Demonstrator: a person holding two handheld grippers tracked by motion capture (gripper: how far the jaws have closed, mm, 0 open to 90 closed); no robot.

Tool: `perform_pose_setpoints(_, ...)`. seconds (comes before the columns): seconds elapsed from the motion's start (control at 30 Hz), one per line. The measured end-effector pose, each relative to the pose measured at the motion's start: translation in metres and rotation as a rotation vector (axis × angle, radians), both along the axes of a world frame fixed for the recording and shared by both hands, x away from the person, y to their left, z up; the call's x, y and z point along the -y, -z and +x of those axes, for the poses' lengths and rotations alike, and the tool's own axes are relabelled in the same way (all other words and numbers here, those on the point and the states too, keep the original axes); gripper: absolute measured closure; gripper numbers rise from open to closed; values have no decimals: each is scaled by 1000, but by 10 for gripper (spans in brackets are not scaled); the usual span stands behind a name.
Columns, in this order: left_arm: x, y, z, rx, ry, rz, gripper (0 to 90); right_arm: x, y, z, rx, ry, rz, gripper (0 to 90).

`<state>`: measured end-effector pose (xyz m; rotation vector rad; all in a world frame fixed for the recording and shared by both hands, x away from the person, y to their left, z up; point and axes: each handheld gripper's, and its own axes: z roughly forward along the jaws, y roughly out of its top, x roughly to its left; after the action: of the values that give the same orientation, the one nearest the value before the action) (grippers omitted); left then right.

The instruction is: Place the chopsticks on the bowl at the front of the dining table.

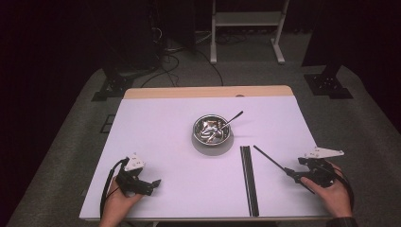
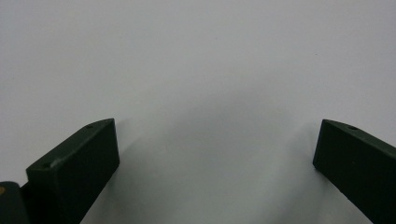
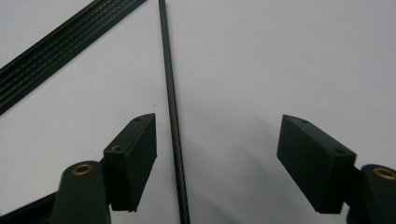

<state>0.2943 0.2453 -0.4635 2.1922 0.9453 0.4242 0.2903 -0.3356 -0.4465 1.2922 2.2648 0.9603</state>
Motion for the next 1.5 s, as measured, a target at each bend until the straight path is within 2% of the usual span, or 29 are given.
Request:
perform_pose_setpoints(0.33,0,0,0,0,0,0,0,-12,-1,8,9,-51,11,377)
perform_pose_setpoints(0.6,0,0,0,0,0,0,0,-20,-2,14,32,-66,2,400)
perform_pose_setpoints(0.9,0,0,0,0,0,0,0,-26,4,22,9,-86,9,420)
perform_pose_setpoints(1.17,0,0,0,0,0,0,0,-27,6,26,28,-84,13,530)
perform_pose_setpoints(1.5,0,0,0,0,0,0,0,-24,7,26,1,-85,31,656)
